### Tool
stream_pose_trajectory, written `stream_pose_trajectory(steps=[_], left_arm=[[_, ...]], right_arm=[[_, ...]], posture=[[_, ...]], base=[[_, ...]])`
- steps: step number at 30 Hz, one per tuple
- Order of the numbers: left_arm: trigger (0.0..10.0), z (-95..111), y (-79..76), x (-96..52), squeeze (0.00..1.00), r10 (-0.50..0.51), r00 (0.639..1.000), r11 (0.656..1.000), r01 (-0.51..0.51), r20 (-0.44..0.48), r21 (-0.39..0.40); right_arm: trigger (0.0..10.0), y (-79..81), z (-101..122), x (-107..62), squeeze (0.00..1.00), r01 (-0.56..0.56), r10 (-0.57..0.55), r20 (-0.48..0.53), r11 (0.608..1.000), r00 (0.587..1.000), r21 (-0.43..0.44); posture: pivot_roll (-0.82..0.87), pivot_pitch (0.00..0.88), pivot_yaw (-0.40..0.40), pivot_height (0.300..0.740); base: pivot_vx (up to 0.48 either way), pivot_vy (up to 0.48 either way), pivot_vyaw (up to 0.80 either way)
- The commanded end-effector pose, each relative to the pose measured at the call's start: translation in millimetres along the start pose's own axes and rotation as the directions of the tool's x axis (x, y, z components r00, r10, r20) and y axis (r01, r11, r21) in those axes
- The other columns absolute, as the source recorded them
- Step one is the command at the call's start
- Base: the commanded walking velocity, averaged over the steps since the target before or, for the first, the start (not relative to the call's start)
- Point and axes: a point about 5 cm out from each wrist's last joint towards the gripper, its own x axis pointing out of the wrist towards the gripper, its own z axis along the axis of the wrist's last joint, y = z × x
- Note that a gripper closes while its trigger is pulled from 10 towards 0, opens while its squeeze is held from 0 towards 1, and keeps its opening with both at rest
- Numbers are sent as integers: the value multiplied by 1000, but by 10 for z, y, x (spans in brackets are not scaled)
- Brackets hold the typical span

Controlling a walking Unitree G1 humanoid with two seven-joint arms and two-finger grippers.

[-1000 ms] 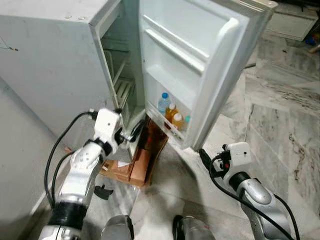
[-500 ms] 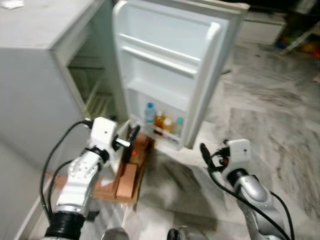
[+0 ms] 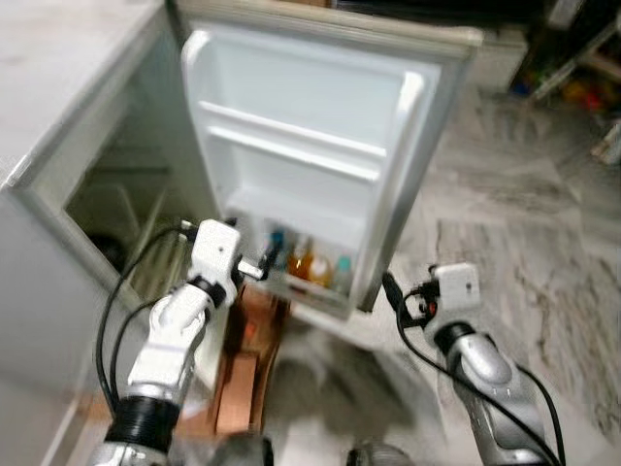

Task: Restocking fridge

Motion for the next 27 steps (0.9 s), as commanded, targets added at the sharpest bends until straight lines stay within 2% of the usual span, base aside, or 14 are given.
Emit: stream_pose_trajectory(steps=[1,6,13,19,27], left_arm=[[10000,42,-93,36,0,-42,999,999,42,18,14],[10000,12,-95,21,0,-39,999,999,39,11,19],[10000,36,-110,100,0,-41,999,999,41,13,33],[10000,45,-114,169,0,-48,999,997,48,7,61],[10000,65,15,300,0,2,1000,997,-3,6,80]], right_arm=[[10000,-61,-19,-24,0,19,-19,-14,1000,1000,-9],[10000,-54,-13,-18,0,15,-15,-9,1000,1000,-10],[10000,-48,-8,-14,0,13,-13,-9,1000,1000,-11],[10000,-46,-11,-13,0,13,-13,-10,1000,1000,-11],[10000,-45,-16,2,0,14,-14,-12,1000,1000,-14]], posture=[[29,45,1,740],[29,45,0,740],[27,44,1,740],[24,45,0,740],[20,41,-1,740]], base=[[379,-289,-800],[380,-289,-643],[407,-250,0],[418,-40,0],[432,0,0]])
